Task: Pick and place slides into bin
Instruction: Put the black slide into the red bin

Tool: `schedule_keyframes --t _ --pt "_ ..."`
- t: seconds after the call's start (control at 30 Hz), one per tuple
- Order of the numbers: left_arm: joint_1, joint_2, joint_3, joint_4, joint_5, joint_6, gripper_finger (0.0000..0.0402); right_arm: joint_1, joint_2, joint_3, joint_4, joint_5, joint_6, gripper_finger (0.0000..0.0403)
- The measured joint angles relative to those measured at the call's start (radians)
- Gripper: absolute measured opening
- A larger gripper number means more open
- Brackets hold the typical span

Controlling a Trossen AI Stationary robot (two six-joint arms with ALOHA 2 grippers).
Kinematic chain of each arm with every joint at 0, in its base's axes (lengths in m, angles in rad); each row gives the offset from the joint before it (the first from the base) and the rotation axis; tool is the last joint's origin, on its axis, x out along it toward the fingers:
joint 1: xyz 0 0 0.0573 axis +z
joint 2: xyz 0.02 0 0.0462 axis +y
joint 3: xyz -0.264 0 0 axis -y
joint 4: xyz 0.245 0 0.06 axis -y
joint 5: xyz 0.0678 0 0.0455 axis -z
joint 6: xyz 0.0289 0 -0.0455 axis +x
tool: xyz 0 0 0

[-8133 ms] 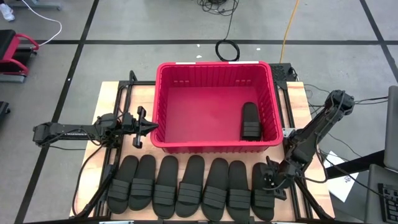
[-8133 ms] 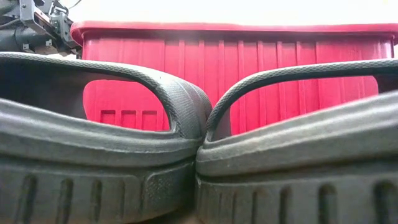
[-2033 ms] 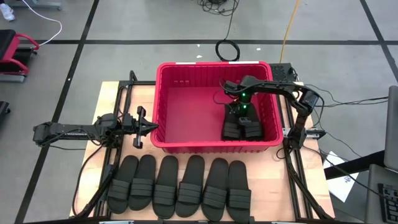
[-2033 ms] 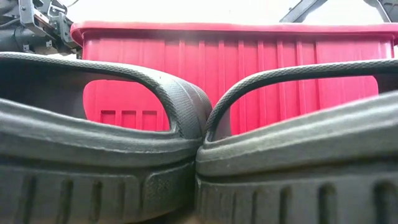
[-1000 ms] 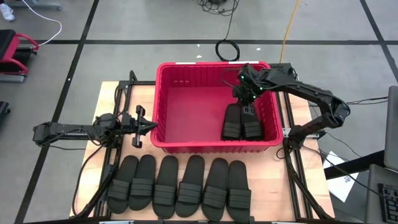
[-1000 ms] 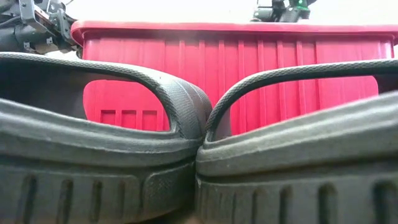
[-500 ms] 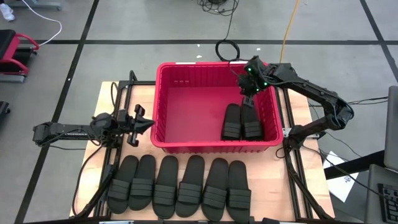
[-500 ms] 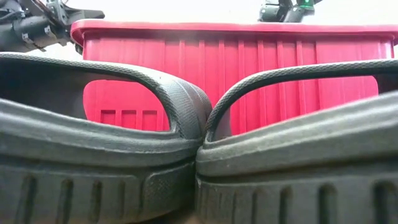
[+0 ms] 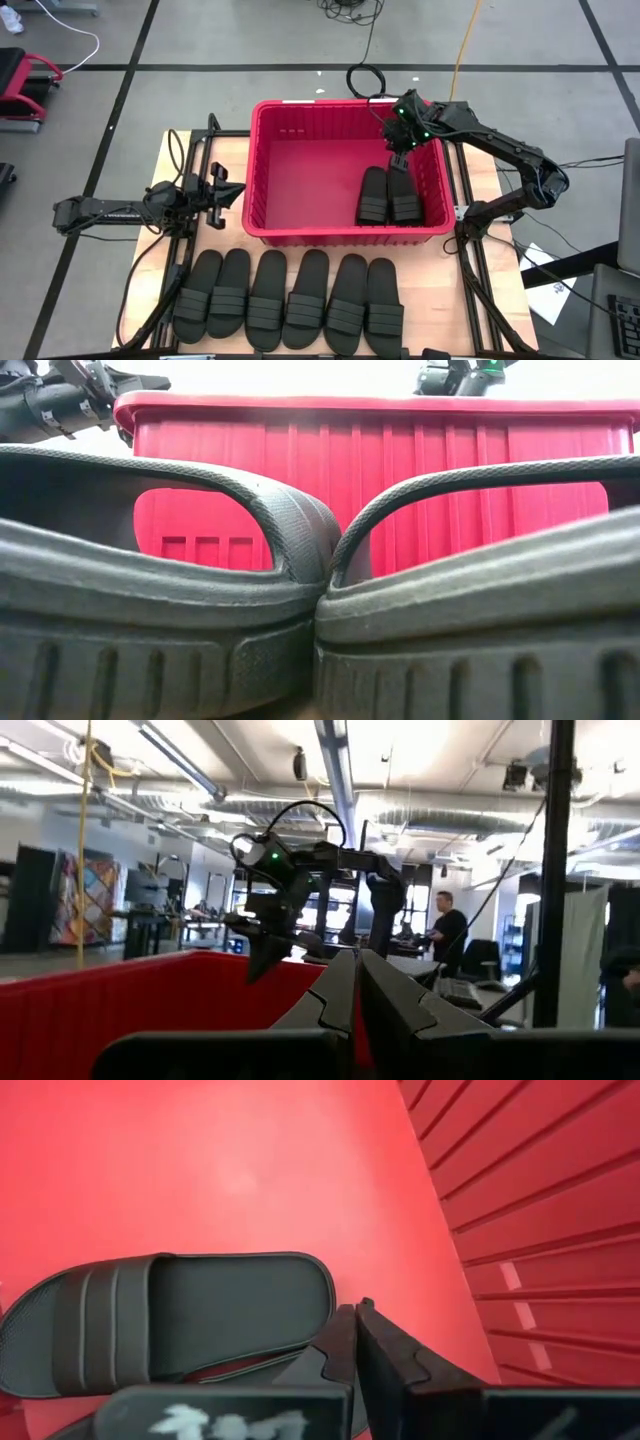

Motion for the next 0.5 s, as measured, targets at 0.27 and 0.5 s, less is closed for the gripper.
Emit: schedule_keyframes --t 0.27,0.5 --pt "0.000 0.000 0.000 0.014 0.012 -0.057 0.0021 0.000 -0.009 -0.001 0.002 -0.095 0.009 0.0000" --pt "0.000 0.000 0.001 0.110 0.043 -0.128 0.0021 -0.007 -0.123 -0.002 0.108 -0.334 0.044 0.0000"
